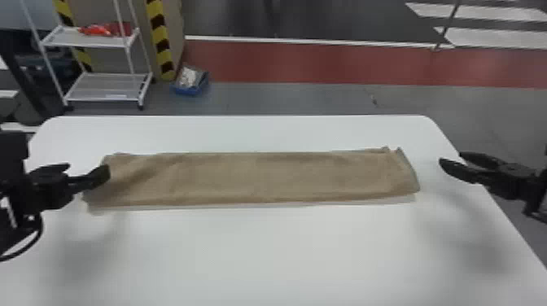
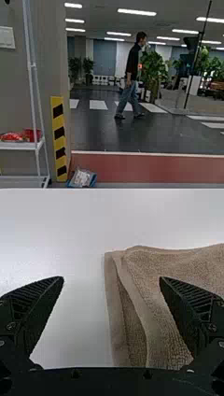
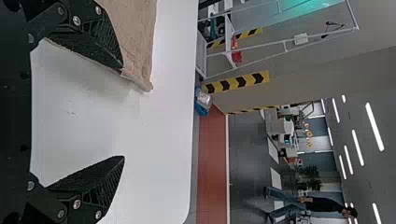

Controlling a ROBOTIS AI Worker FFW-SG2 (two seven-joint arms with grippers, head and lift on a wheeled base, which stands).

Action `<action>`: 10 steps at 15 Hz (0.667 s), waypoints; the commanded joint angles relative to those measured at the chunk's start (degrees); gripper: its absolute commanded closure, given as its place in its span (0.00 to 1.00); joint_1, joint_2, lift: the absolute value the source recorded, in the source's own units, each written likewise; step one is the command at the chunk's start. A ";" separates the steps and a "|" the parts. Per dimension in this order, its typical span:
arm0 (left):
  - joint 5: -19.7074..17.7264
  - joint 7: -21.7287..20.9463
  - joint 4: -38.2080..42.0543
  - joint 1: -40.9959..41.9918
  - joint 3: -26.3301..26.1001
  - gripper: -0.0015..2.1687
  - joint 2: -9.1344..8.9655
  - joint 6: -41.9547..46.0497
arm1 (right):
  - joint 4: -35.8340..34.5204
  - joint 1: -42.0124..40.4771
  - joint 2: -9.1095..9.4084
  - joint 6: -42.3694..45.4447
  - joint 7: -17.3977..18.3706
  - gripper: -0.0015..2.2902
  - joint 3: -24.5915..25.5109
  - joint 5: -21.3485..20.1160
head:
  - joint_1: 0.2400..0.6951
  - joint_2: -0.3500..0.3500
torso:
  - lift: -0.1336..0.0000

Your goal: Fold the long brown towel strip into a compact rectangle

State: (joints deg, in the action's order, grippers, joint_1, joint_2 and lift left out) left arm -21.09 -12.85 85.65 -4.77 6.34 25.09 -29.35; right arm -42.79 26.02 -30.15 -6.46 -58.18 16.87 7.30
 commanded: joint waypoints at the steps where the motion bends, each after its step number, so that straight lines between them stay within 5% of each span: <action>1: 0.08 0.11 0.57 0.29 -0.10 0.07 -0.05 -0.14 | -0.01 -0.18 -0.09 0.00 0.00 0.09 0.00 0.00 | 1.00 0.39 | 0.04; 10: 1.40 0.19 0.22 -0.59 -1.68 0.07 -0.22 -0.32 | -1.68 -1.76 -0.09 -0.18 0.09 0.09 0.00 -0.62 | 1.00 0.38 | 0.04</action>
State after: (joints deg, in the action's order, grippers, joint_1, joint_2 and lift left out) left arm -20.26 -12.73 86.18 -4.91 5.23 24.79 -29.67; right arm -44.47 24.40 -30.16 -6.64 -58.09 16.82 6.68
